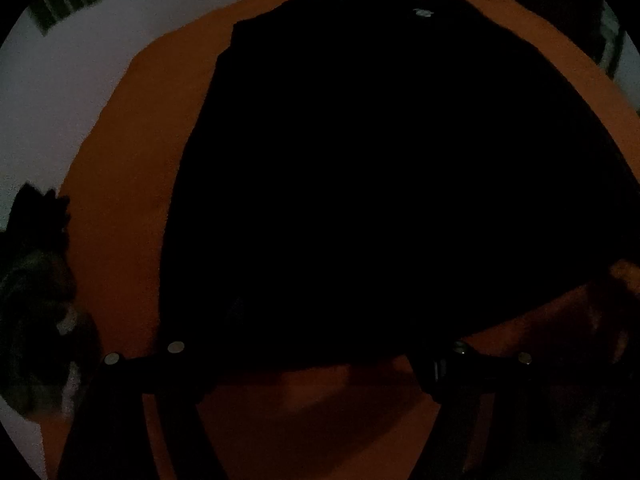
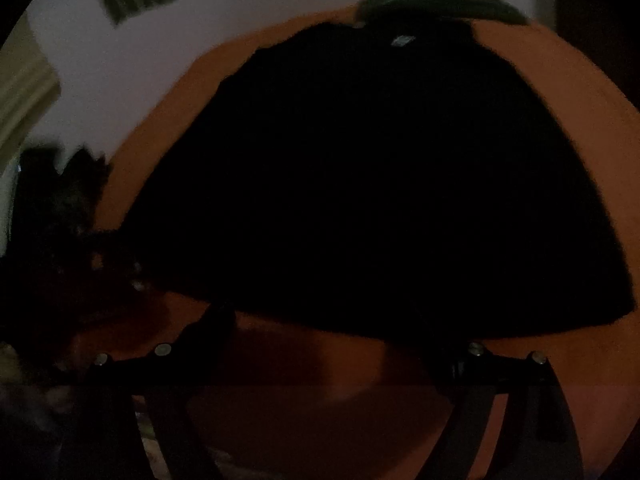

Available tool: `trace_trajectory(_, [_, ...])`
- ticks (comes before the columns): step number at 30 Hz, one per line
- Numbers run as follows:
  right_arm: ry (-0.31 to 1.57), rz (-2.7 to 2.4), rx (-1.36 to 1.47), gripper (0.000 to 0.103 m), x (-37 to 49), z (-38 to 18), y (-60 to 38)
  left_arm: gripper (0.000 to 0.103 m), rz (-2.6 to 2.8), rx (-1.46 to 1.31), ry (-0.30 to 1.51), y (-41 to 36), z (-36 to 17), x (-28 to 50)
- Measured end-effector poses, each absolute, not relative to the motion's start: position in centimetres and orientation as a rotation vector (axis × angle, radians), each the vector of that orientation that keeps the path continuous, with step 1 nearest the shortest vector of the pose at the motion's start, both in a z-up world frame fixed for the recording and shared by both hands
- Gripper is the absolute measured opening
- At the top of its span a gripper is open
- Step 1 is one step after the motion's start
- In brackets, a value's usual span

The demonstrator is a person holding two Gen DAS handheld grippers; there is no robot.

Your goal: Fold clothes

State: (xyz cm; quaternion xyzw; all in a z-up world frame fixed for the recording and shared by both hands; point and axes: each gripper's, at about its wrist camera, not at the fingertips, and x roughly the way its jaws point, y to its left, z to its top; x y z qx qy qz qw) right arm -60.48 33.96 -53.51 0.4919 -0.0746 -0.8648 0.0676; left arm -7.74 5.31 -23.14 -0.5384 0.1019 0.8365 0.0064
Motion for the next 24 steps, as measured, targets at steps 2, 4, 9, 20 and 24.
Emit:
trace_trajectory(2, [-0.263,-2.619,1.506,0.039,-59.7,-53.4,35.2,0.077,2.623,-1.720,0.233,3.9,-23.3,-7.5])
trace_trajectory(4, [-0.303,-2.632,1.530,0.034,-59.0,-53.2,36.4,0.078,2.636,-1.755,0.150,2.5,-23.6,-6.9])
trace_trajectory(9, [-0.260,-2.635,1.509,0.034,-56.5,-54.0,36.3,0.077,2.683,-1.761,0.097,-0.1,-24.7,-5.5])
trace_trajectory(20, [-0.117,-2.597,1.405,0.043,-54.0,-52.6,36.3,0.078,2.619,-1.771,0.020,6.2,-27.0,-7.8])
trace_trajectory(24, [-0.194,-2.616,1.405,0.043,-53.9,-51.3,38.7,0.078,2.436,-1.776,-0.206,3.8,-24.8,-9.4])
